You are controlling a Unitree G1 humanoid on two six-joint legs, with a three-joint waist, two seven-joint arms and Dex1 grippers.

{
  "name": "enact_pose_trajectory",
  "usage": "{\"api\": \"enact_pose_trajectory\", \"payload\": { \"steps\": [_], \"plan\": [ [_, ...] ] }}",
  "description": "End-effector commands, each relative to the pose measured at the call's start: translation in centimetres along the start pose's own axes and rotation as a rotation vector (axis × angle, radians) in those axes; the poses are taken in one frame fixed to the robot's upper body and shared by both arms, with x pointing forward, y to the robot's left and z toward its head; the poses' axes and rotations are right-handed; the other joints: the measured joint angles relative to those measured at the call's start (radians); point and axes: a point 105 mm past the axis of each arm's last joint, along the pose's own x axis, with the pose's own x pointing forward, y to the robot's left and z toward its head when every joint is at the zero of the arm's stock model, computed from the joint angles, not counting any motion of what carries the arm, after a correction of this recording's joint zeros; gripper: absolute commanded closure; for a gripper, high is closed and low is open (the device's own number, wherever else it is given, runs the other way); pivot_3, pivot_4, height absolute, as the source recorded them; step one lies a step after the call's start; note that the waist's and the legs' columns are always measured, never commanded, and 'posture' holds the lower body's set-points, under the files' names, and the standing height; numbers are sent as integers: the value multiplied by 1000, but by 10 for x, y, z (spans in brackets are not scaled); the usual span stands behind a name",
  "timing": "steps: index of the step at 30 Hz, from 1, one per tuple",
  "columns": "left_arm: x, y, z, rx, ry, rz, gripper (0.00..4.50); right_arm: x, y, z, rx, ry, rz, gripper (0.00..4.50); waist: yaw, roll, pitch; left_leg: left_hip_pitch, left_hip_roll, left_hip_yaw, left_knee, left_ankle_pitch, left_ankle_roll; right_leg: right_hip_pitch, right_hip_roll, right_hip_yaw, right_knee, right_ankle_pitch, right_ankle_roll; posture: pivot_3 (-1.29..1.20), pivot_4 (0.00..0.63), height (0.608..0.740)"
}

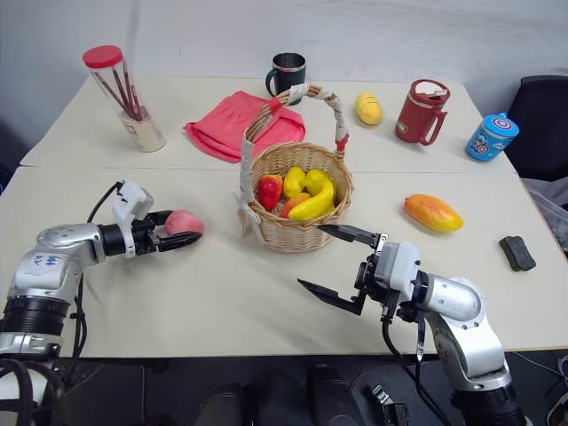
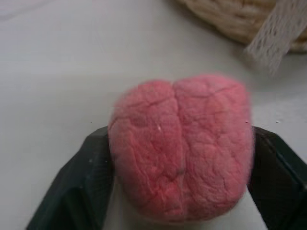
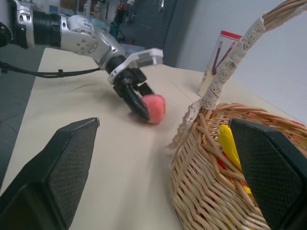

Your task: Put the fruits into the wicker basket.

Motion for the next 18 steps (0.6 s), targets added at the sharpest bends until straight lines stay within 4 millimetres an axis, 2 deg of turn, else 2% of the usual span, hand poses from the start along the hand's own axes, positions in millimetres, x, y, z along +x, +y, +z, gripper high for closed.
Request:
{"api": "enact_pose_trajectory", "payload": {
  "steps": [1,4,6,8,11,12,15,17,18],
  "plan": [
    [2,-7,6,28,-48,-48,1784,1,7,11,-28,-43,-18,0,3,0,0,1,0,0,0,0,0,1,0,0,0,0,0,0,150,740],
    [-4,-13,6,42,-88,-66,1954,1,12,8,-10,-36,-20,0,7,0,0,2,0,-1,0,0,1,2,0,0,1,0,0,0,150,740],
    [-21,-23,20,79,-170,-103,1964,-3,8,7,-12,-23,-46,0,0,0,0,2,0,-1,0,0,0,2,-1,1,1,0,0,0,150,740],
    [-35,-44,37,141,-224,-184,1964,-8,3,6,-20,-4,-81,0,-1,0,0,2,1,0,-1,0,0,2,-1,1,1,0,0,0,150,740],
    [-40,-84,57,221,-255,-316,1964,-22,-5,3,-33,50,-144,0,4,0,0,2,1,-4,-1,0,-1,2,-2,3,1,0,-1,0,150,740],
    [-36,-106,73,246,-316,-383,1964,-35,-13,0,-50,88,-194,0,13,1,1,2,1,-5,-1,0,0,4,-2,3,0,0,-1,0,150,740],
    [-10,-150,111,276,-463,-440,1964,-67,-29,-1,-62,152,-322,0,49,5,2,3,-3,-12,0,-4,7,11,-5,-1,-4,0,0,0,150,740],
    [8,-161,120,276,-463,-417,1964,-74,-25,-3,-60,184,-304,0,52,4,1,4,-5,-11,1,-4,10,13,-5,1,-5,2,3,0,150,740],
    [21,-156,127,213,-467,-349,1964,-75,-25,-4,-64,188,-300,0,50,4,1,4,-6,-11,2,-4,10,15,-4,2,-6,2,4,0,150,740]
  ]
}}
